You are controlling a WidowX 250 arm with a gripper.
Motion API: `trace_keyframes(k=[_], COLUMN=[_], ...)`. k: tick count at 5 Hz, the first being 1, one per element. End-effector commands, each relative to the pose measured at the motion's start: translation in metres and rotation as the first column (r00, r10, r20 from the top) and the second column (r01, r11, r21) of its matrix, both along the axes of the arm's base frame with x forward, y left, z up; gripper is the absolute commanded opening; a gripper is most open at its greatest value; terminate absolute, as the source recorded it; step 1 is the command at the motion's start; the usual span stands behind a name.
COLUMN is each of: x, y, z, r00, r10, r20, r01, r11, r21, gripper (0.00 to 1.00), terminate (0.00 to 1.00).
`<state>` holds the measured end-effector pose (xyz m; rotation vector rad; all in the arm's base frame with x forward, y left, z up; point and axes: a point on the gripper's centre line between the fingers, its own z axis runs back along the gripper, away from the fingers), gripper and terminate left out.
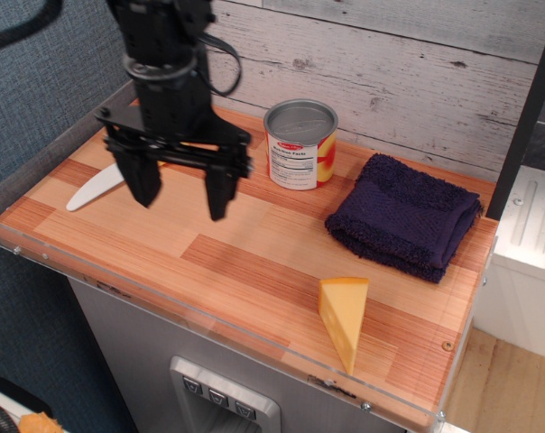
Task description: Place the cheese in front of the knife.
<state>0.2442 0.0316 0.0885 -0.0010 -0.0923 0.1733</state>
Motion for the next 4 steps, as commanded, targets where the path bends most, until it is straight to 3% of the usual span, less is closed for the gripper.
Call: trace_keyframes(k=[1, 2, 3, 4], x=[0.009, 0.010, 0.009, 0.011], y=[-0.063, -0.088, -0.098, -0.104], z=[0.005, -0.003, -0.011, -0.024], r00=[0.995, 0.993, 0.993, 0.994], r10=[-0.087, -0.116, -0.119, -0.107], r20=[0.050, 0.035, 0.021, 0.000], r01=[0.093, 0.119, 0.119, 0.107], r11=[0.987, 0.986, 0.992, 0.993], r21=[-0.129, -0.118, -0.032, -0.058], gripper=[1.00, 1.00, 1.00, 1.00], terminate=[0.00, 0.00, 0.00, 0.00])
